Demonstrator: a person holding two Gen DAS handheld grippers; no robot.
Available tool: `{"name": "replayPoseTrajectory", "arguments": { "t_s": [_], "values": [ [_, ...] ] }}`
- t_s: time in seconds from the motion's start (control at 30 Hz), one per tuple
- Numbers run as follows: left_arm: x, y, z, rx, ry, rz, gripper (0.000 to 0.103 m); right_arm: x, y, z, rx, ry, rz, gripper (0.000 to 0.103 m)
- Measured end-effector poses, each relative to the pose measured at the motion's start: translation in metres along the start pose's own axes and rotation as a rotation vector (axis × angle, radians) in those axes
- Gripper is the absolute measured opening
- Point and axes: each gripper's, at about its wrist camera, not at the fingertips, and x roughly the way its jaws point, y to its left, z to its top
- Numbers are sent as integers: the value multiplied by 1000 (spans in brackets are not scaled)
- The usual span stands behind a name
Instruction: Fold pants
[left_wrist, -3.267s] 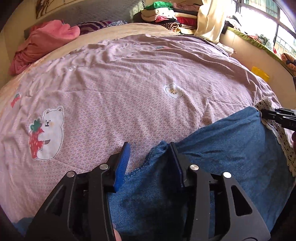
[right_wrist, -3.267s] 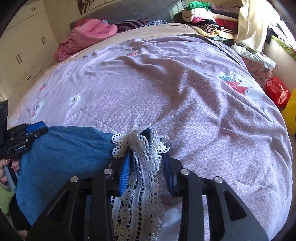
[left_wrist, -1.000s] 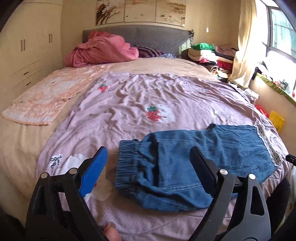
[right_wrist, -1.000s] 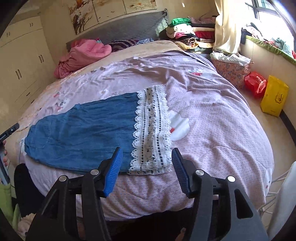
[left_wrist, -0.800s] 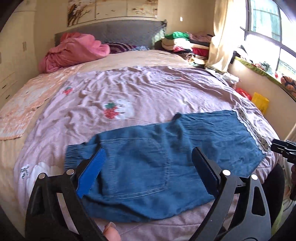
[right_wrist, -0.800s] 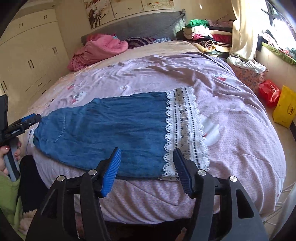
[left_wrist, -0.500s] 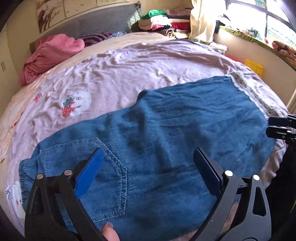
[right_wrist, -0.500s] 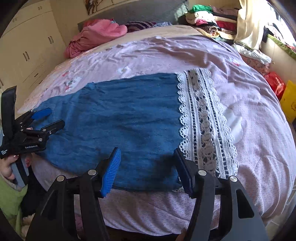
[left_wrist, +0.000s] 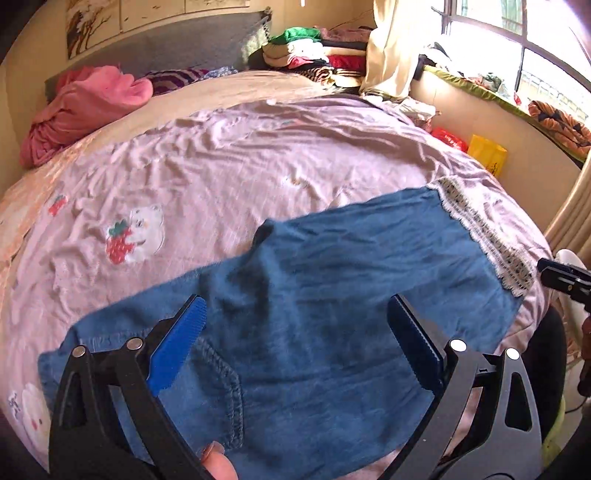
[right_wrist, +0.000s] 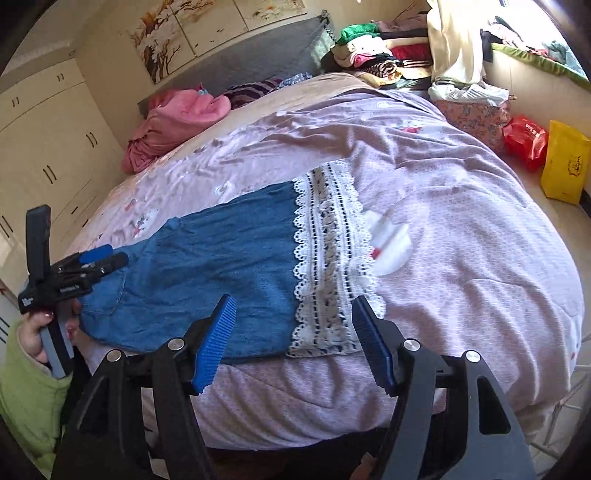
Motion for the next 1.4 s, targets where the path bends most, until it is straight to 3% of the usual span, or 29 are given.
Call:
{"name": "replayPoseTrajectory", "arguments": {
  "t_s": [0.13,0.27,0.53,0.73,0.8,0.93,1.0,1.13,1.2,1.23,1.27,1.3,1.4],
  "values": [
    [5,-25,38,74,-37,-27,92,-5,-14,-4,32,-8,-15,65],
    [28,-57,72,141,-39,-130,92,3,-20,-1,39,1,-11,65],
    [104,-115,100,289,58,-257,92,36,-31,7,49,49,27,65],
    [159,-129,110,298,164,-324,91,55,-30,1,55,80,31,66],
    [171,-129,115,267,186,-364,85,54,-26,0,44,74,50,59],
    [180,-144,118,310,203,-457,65,47,-22,3,49,30,120,58],
    [182,-153,117,339,226,-498,64,53,-28,1,72,59,80,58],
    [194,-168,112,396,274,-533,63,59,-31,-2,95,60,91,54],
    [198,-169,113,392,285,-546,51,58,-33,-1,112,57,112,37],
    [199,-168,114,387,293,-550,46,58,-35,-1,131,55,125,35],
    [198,-167,115,380,292,-559,33,59,-37,0,143,52,134,32],
    [198,-166,117,376,287,-560,26,59,-37,0,141,51,134,30],
    [191,-162,120,374,247,-583,17,55,-30,1,122,39,134,27]
  ]
}}
